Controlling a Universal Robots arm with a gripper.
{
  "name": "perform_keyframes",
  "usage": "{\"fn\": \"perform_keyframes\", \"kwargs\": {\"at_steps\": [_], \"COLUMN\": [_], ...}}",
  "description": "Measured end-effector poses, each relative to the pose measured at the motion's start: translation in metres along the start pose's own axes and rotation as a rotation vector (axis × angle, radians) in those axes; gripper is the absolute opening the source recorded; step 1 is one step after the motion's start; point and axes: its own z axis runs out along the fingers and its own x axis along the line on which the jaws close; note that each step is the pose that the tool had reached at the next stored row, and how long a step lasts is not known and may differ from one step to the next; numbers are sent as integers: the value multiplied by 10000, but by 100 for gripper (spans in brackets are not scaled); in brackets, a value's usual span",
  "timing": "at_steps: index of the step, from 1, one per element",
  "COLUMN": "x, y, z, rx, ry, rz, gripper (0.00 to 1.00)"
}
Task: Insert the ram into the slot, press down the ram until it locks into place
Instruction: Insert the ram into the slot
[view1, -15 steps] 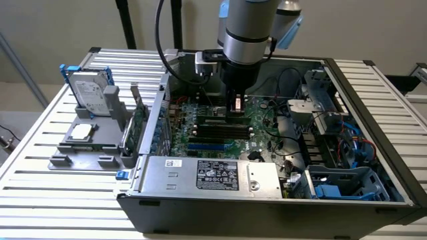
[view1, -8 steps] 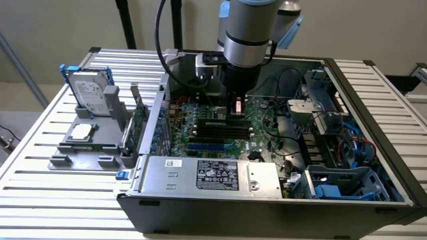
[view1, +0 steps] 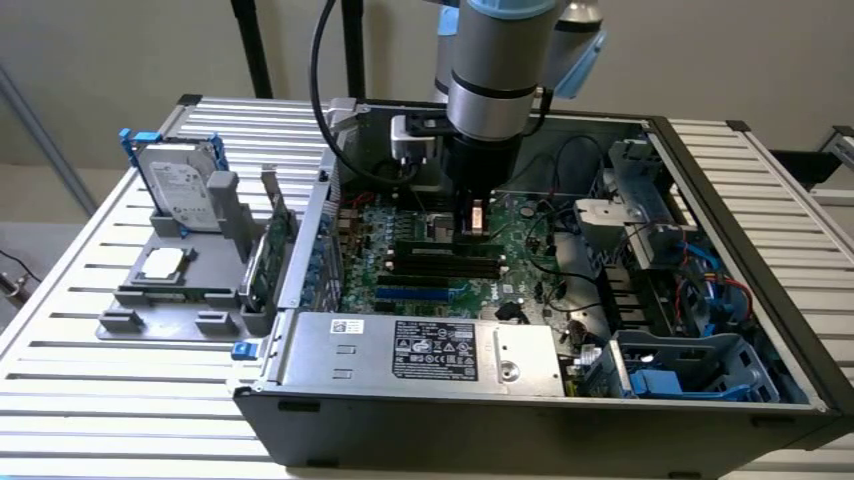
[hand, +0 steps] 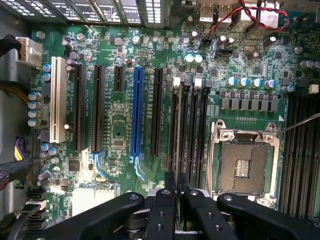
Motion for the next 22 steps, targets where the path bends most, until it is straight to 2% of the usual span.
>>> {"fn": "perform_keyframes", "kwargs": {"at_steps": [7,14,22], "x": [0,3,3], "y": [-1,-1,-1], "z": [8,23,64], "rx": [2,-1,-1], "ry": [8,58,63], "rz": [0,0,1], "gripper": [13,13,13]}}
